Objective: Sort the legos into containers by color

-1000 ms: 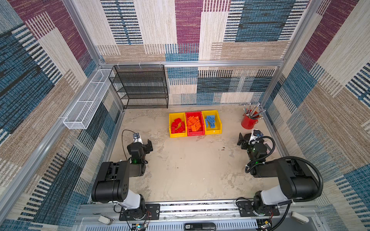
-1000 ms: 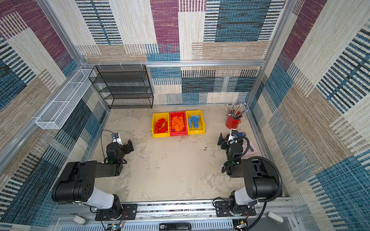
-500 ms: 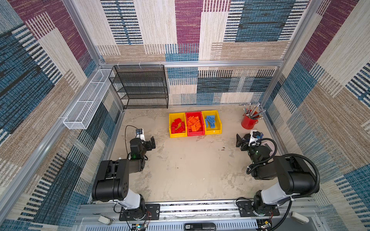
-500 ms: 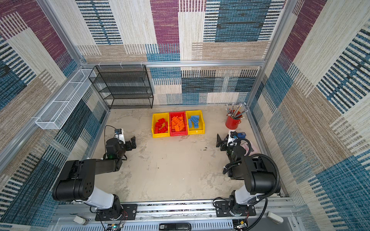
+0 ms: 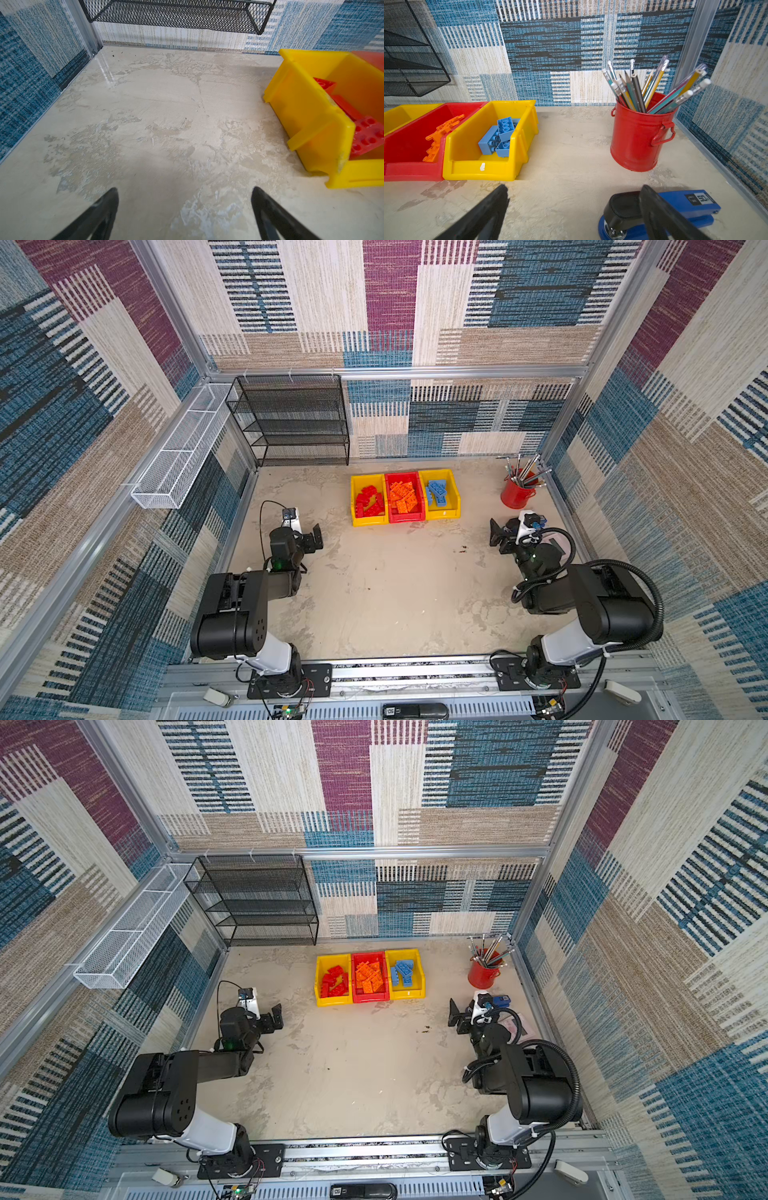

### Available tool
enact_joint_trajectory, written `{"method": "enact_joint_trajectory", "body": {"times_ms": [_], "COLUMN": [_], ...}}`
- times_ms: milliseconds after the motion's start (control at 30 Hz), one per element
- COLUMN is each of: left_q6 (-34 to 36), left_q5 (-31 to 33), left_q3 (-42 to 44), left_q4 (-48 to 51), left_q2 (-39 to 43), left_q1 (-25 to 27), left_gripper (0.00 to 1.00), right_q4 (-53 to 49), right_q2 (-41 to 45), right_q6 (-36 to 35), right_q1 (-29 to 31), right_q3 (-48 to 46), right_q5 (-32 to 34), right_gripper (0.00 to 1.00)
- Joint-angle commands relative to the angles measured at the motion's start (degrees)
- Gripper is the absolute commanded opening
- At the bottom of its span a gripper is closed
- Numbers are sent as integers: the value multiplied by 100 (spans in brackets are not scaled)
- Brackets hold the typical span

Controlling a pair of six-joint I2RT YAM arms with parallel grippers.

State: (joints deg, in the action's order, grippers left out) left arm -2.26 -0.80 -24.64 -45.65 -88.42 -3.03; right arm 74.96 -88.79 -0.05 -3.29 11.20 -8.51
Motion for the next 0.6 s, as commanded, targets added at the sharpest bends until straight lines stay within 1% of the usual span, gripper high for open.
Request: {"method": "enact_joint_trajectory", "body": {"times_ms": [0,567], "left_q6": [154,156], "left_q5": [-81,-87], "left_q3": [-1,-8], "left_q4": [-108,-102], "left_q2": [18,14], "left_q1": [2,-2], "left_gripper": [100,100], "right_q4": [244,145], "right_q2": [11,2], "right_q6": [-51,-85], "right_q1": [3,36], "right_q3": [7,58], "right_q5": [-42,25], "right_gripper": [99,99]}}
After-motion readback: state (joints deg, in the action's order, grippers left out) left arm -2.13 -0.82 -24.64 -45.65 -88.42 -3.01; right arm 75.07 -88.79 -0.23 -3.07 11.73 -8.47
